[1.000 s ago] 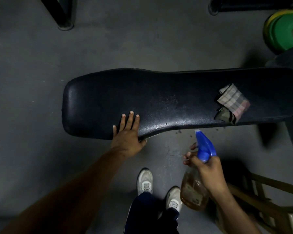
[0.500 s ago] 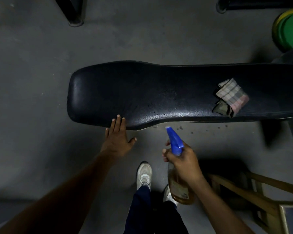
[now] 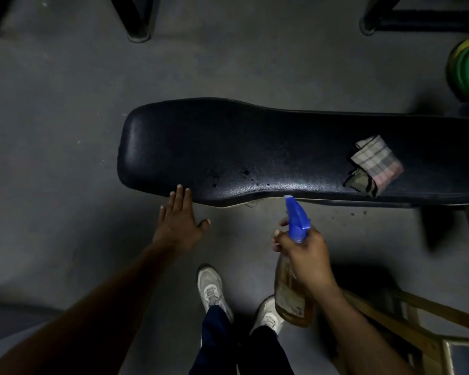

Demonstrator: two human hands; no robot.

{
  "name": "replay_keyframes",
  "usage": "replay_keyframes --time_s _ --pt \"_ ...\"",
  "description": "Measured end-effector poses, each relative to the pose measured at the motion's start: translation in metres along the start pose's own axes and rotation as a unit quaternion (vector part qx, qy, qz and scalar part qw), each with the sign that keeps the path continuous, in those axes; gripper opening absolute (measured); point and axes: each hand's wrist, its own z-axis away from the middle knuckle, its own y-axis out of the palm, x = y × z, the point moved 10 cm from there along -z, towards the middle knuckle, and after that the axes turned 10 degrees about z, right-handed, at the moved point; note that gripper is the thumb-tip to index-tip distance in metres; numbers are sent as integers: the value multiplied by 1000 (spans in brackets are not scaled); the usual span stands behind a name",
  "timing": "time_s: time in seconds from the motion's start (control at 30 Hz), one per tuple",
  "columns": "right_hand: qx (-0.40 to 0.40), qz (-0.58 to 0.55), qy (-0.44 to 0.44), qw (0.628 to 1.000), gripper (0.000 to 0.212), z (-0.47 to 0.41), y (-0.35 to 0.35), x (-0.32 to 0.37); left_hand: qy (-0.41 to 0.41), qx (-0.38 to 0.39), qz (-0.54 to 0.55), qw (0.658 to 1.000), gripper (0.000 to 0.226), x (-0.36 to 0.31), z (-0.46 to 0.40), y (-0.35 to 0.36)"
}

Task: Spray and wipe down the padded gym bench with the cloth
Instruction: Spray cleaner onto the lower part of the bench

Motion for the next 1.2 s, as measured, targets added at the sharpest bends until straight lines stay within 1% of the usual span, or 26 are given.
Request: replay_keyframes --time_s 0.07,0.13,0.23,0.37,0.5,0.6,0.67,0.8,0.9,1.0,1.07,1.13,1.17,1.2 --pt "-19 -1 11 1000 12 -3 -15 -3 10 -2 -1 1000 96 -4 -2 1" --pt "-28 3 13 1000 22 -6 -22 -2 20 -3 -1 1000 95 -9 -5 1" --pt "-19 2 1 1000 23 -11 -16 4 29 -1 0 1000 95 -14 -10 0" --pt "19 44 -49 998 21 -12 13 23 35 -6 0 999 96 -12 -19 -6" --pt "70 108 -79 988 29 -8 56 38 38 1 -1 999 96 0 -27 -15" --pt "77 111 -89 987 28 -7 77 46 32 3 -8 999 97 12 -34 -23" --pt "70 101 -82 989 27 -11 83 50 28 5 -9 1000 97 20 -39 -28" --pt "35 37 -54 997 25 -25 75 50 25 4 -4 1000 94 32 -47 -36" --pt "7 -14 -42 999 11 -35 64 59 28 5 -4 1000 94 39 -55 -39" --pt "-5 -49 -41 998 19 -46 57 72 45 6 -16 999 94 41 -61 -43" --pt "2 -46 -34 998 20 -52 62 78 58 1 -24 998 94 41 -62 -45" --pt "5 -31 -32 999 17 -57 71 84 70 -6 -29 997 94 41 -64 -48" --pt "3 -22 -34 999 18 -58 76 88 75 -8 -30 997 94 41 -65 -50" --pt "8 -15 -38 999 24 -60 82 92 78 -10 -30 996 95 41 -68 -53"
